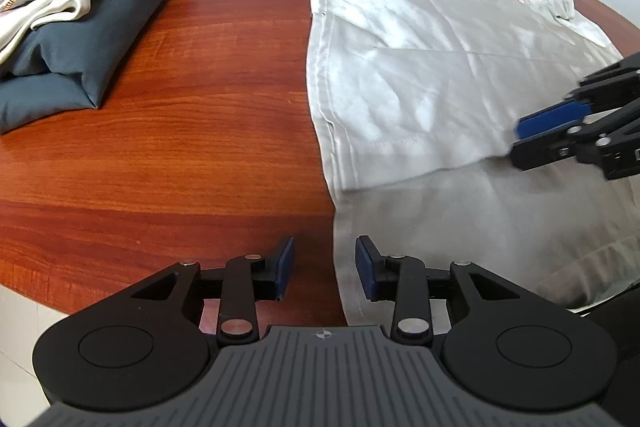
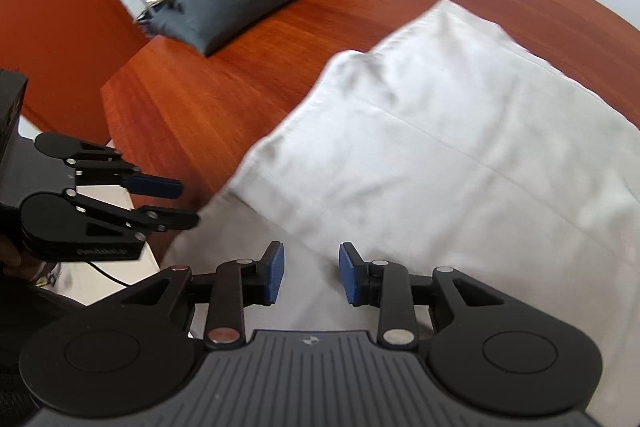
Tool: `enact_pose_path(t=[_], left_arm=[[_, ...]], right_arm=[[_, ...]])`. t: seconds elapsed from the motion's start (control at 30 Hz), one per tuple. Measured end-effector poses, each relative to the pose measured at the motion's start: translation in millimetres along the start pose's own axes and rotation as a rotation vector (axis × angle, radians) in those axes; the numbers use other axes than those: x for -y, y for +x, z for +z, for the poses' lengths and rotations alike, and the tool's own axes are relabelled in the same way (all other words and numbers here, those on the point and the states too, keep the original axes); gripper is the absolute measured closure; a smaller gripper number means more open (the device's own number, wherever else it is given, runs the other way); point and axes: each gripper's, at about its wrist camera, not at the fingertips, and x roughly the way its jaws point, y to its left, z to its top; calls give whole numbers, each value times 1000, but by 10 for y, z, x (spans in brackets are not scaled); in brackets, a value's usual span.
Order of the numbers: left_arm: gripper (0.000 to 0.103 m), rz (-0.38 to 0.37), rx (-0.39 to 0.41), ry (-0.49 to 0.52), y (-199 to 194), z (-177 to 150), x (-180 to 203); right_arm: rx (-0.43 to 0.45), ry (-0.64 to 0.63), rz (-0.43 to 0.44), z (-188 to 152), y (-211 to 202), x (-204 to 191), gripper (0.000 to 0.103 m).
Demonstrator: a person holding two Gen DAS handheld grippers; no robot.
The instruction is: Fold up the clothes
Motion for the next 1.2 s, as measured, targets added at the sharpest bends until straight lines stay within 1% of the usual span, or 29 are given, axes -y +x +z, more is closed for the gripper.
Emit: enact_pose_path(t=[0.13,0.2,0.3,0.4,0.63,0.77,0.9,1.03,1.2], left_arm=[[64,15,7,1,-60,-165,89],[64,32,7,-5,-107,-304,162],[62,47,3,-22,-173,-478,277],[62,53,9,-15,-242,-643,443],[60,50,51,-21,-414,-927,835],[53,45,80,-7,-486,-1021,1051],[52,38,90,36,-522,-1088,1248],[51,37,86,55,-508,-1133,1382],[49,46,79,75,-486,-1178,1487]], right_arm=[[11,33,-44,-260,-170,156,64],[17,46,-58,-380,-252,210,63],[29,71,-90,-664,-462,304,63],[43,97,-124,-963,-681,382,60],[73,151,-197,-1638,-1163,519,59],[91,182,-240,-2038,-1426,591,57],[110,226,-280,-2398,-1630,651,56],[126,288,-332,-2839,-1830,744,55],[141,361,-382,-3222,-1980,846,53]])
